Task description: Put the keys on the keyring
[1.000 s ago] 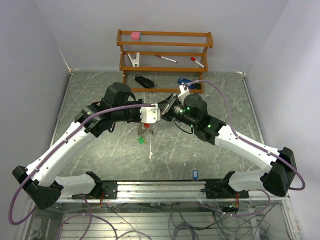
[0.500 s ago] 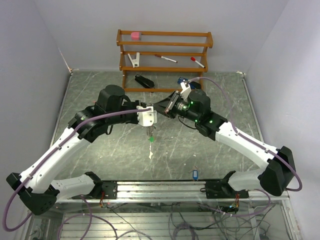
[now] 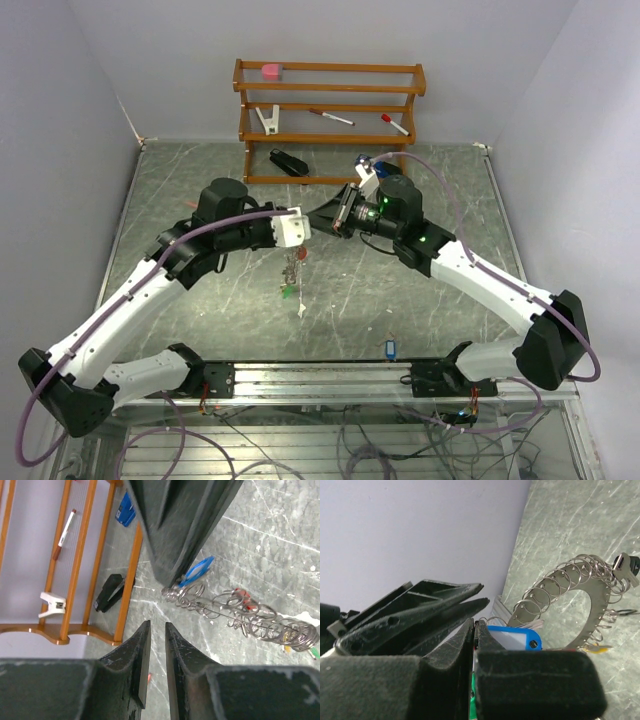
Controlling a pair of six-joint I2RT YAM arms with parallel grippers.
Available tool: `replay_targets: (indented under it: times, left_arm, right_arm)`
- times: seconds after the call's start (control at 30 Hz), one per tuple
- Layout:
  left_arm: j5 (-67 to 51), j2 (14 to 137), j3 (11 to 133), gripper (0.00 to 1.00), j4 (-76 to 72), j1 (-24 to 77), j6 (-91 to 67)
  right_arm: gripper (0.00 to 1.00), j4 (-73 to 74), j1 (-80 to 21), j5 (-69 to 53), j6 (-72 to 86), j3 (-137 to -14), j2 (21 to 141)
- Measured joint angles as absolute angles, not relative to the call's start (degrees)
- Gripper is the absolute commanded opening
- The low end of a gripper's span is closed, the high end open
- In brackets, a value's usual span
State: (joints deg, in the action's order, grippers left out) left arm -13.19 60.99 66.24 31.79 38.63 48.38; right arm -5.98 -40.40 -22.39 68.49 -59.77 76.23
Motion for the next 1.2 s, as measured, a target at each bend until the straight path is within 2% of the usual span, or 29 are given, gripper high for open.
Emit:
replay_targets:
  times: [0.2,0.5,0.9,1.0,1.2]
  left_arm:
    - [-18.5,60.4,64.5,0.30,29.4,33.9,44.1]
    - [-29.4,59.0,62.6,0.34,25.6,33.1,39.7]
    - [-32.8,59.1,60.8,0.35,22.0,32.8,37.0]
    - [-32.7,59.2,60.7,0.31,21.7,32.6,36.9]
    - [-32.9,59.4,60.1,0.08,20.8,32.0,36.4]
  right_arm:
    - [0.00,-5.0,-39.3,-23.9,67.8,-59.9,75.7]
    - [0.00,-4.9,-39.2,-25.7,67.4,-60.1,75.3]
    - [0.00,-4.7,-39.2,-27.9,66.6,-62.0,75.3]
    - [0.00,-4.4,-39.2,-28.1,66.6,-62.0,75.2]
    - [0.00,-4.3,-39.2,-28.1,66.5,-62.0,74.9]
